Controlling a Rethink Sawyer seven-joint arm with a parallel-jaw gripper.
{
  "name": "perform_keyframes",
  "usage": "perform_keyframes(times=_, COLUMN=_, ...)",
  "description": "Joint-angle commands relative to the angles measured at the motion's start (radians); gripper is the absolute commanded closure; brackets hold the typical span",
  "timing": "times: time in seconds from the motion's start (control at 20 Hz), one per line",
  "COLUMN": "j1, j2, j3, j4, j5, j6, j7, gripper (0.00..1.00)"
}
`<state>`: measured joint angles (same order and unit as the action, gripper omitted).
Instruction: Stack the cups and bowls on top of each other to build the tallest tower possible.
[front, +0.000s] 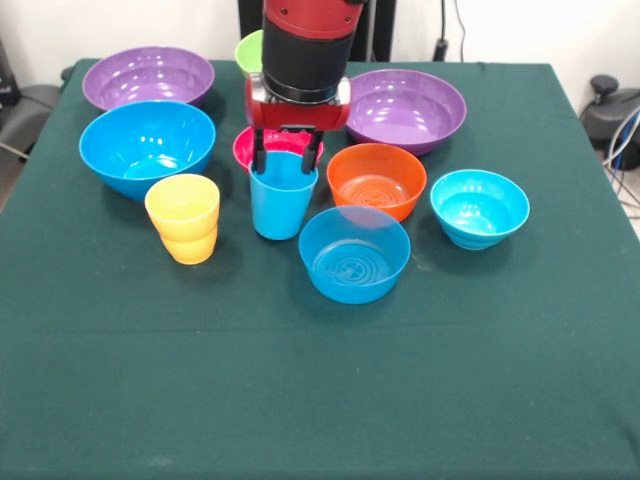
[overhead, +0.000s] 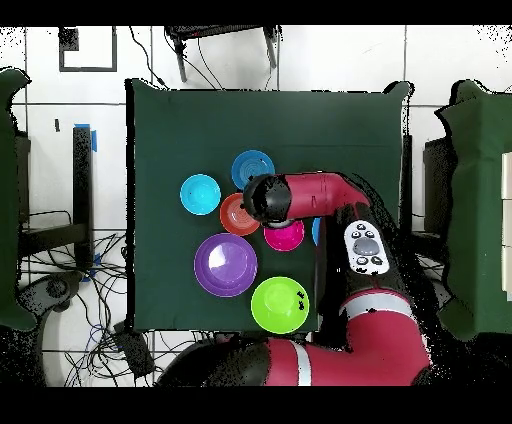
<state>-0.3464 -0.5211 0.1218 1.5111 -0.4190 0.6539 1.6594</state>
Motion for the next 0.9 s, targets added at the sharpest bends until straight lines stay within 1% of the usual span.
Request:
perform_keyframes(times=0.05, j1=0.046, j2=0.041, j3=0.043, j4=0.007, j5=-0.05, j6=0.022, j7=-0.009, gripper=0.0)
perform_keyframes(times=0.2, j1=0.052, j2=0.044, j3=0.043, j4=-0.017, j5=-0.042, j6=0.051, j7=-0.017, gripper=0.0)
perform_keyframes(times=0.35, j1=0.054, j2=0.04, j3=0.041, j4=-0.019, j5=-0.036, j6=0.065, j7=-0.018, gripper=0.0)
perform_keyframes(times=0.55, j1=0.051, j2=0.031, j3=0.036, j4=-0.004, j5=-0.037, j6=0.063, j7=-0.023, gripper=0.0)
perform_keyframes(times=0.65, j1=0.043, j2=0.023, j3=0.034, j4=0.014, j5=-0.041, j6=0.045, j7=-0.026, gripper=0.0)
perform_keyframes(times=0.9, j1=0.041, j2=0.021, j3=0.036, j4=-0.008, j5=-0.041, j6=0.069, j7=-0.044, gripper=0.0)
